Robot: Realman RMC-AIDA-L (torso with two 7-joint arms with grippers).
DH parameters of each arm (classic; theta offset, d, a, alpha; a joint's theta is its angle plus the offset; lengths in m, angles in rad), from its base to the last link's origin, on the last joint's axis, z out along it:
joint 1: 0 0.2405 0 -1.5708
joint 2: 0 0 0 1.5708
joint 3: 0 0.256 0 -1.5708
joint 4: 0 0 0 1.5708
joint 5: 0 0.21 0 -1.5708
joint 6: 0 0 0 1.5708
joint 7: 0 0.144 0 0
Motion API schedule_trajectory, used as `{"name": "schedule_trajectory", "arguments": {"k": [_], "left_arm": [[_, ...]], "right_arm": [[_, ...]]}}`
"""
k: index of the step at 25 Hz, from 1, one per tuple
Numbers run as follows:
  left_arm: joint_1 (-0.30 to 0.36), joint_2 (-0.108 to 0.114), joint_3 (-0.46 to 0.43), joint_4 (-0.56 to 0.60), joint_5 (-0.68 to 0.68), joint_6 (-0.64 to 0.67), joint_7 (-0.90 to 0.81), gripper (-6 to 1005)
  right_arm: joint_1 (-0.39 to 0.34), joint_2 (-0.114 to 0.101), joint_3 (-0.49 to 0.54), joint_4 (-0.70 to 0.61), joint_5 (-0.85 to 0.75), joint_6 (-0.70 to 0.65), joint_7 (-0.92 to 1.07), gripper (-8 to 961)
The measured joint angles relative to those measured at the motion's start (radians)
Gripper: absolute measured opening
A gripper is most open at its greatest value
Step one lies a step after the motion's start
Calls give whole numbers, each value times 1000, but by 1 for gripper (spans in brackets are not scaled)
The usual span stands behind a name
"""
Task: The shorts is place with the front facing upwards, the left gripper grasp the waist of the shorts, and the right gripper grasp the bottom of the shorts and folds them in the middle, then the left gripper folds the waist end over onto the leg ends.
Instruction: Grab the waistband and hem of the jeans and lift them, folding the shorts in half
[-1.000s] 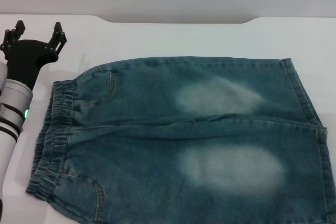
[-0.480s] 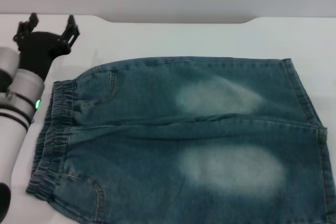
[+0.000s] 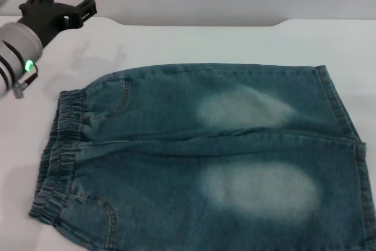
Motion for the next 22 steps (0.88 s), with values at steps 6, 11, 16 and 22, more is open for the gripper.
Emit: {"name": "schedule_trajectory", "arguments": {"k": [6, 11, 16, 22], "left_arm": [[-25, -2, -178, -171, 96, -441, -43, 849], [-91, -1, -235, -244, 336, -690, -218, 843], [-165, -2, -259, -291, 483, -911, -281, 844], [-177, 3, -290, -385, 512, -1086, -274, 843]], "right_arm": [[32, 32, 199, 88, -79, 380, 53, 802], [122, 33, 282, 107, -350, 583, 238, 801], [187, 34, 288, 163, -607, 729, 393, 801], [199, 32, 295, 290, -814, 866, 501, 800]]}}
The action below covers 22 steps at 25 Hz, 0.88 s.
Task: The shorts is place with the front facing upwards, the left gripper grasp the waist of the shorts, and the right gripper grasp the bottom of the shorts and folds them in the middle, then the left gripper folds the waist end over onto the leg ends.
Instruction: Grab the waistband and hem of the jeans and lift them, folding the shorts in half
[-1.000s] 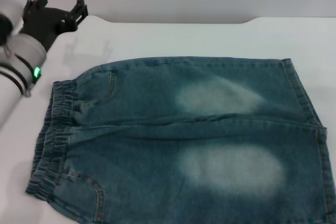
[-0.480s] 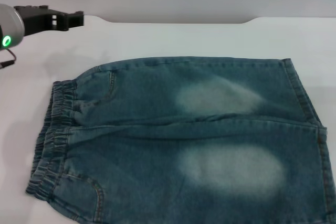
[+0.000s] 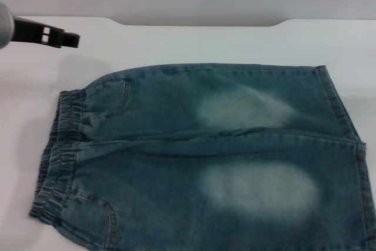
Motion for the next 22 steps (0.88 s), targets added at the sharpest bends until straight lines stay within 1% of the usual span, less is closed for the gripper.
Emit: {"name": "schedule_trajectory", "arguments": {"k": [5, 9, 12, 17, 22], "left_arm": [[-2, 0, -30, -55, 12, -101, 28, 843], [-4, 0, -33, -58, 12, -114, 35, 844], [-7, -1, -34, -45, 11, -113, 37, 844], [-7, -2, -30, -39, 8, -133, 37, 843], [-8, -3, -25, -47, 4, -183, 37, 844]], "right_arm": [[22, -3, 35, 19, -2, 120, -61, 801], [29, -3, 49, 32, 11, 174, -86, 801], [29, -2, 66, 35, 80, 191, -116, 801], [19, 0, 139, 40, 223, 238, -182, 800], [18, 3, 172, 38, 241, 269, -187, 800]]}}
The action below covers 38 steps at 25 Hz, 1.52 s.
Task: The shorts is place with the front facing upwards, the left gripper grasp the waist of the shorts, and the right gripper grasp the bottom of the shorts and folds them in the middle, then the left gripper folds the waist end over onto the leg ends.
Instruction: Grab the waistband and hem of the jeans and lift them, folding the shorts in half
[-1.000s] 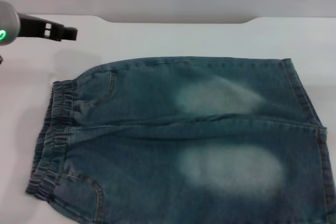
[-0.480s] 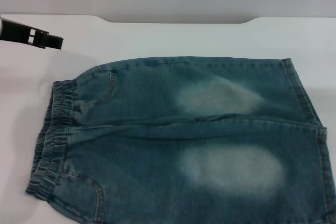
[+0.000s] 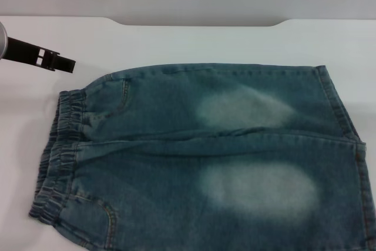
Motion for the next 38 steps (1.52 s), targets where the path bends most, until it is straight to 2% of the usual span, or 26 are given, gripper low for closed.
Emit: {"name": "schedule_trajectory", "arguments": {"k": [14, 24, 28, 30, 38], "left_arm": [[-19, -2, 3, -55, 5, -226, -40, 846], [-21, -2, 26, -57, 8, -413, -115, 848], [-7, -2, 42, -51, 10, -444, -132, 849], [22, -1, 73, -44, 28, -453, -156, 848], [76, -3, 137, -32, 30, -453, -204, 847]], "right_arm": [[-64, 8, -15, 19, 66, 13, 8, 800], [-85, 8, -94, 21, 47, -12, 24, 801], [-104, 9, -115, 20, 45, -37, 27, 801], [-107, 9, -120, 16, 45, -54, 27, 801], [-93, 4, -125, 4, 34, -76, 15, 801]]}}
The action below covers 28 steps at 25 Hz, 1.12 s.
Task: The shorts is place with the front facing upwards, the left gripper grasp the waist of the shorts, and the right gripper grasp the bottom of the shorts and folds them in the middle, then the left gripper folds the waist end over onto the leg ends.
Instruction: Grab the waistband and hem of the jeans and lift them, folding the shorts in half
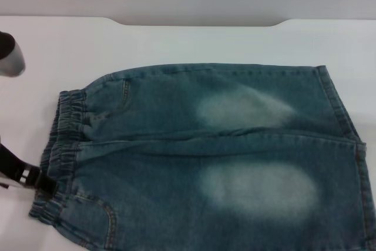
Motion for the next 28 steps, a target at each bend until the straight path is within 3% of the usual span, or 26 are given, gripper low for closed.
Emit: {"name": "schedule_trajectory", "arguments": {"k": [28], "left_arm": [[-9, -3, 87, 85, -20, 30, -35, 842]], "right_arm": [[-20, 1, -25, 9, -28, -12, -11, 800]]}}
